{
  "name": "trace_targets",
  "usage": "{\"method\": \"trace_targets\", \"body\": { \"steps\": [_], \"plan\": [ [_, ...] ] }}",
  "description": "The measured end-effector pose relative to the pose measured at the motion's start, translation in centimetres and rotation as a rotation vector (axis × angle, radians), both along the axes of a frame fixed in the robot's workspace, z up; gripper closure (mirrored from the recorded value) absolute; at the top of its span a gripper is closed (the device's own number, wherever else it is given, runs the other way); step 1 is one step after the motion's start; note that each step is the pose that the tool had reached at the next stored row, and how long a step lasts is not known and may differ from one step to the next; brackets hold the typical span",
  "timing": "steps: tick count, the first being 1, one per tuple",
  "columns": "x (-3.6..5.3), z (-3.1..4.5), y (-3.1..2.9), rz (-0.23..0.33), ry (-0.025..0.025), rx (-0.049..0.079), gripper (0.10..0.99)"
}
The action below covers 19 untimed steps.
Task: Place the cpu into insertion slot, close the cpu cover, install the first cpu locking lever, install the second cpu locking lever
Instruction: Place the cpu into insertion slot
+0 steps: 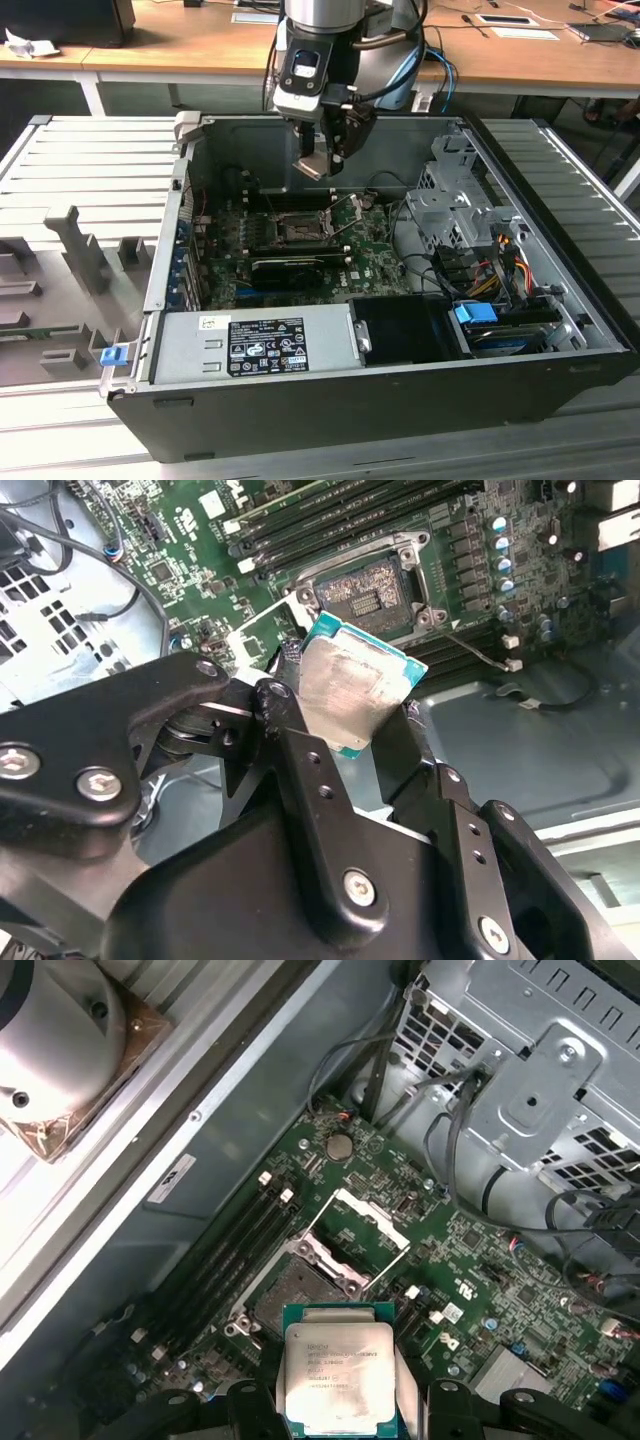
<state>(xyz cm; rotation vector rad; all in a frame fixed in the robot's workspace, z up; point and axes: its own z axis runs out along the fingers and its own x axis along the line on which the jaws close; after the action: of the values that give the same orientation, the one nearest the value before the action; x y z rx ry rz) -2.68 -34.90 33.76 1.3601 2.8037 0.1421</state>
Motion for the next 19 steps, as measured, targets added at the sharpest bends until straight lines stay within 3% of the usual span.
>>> {"method": "trace_targets", "body": {
  "steps": [19],
  "plan": [
    [0.0, -0.26, 0.0, -0.029, 0.0, 0.0, 0.557]
  ]
}}
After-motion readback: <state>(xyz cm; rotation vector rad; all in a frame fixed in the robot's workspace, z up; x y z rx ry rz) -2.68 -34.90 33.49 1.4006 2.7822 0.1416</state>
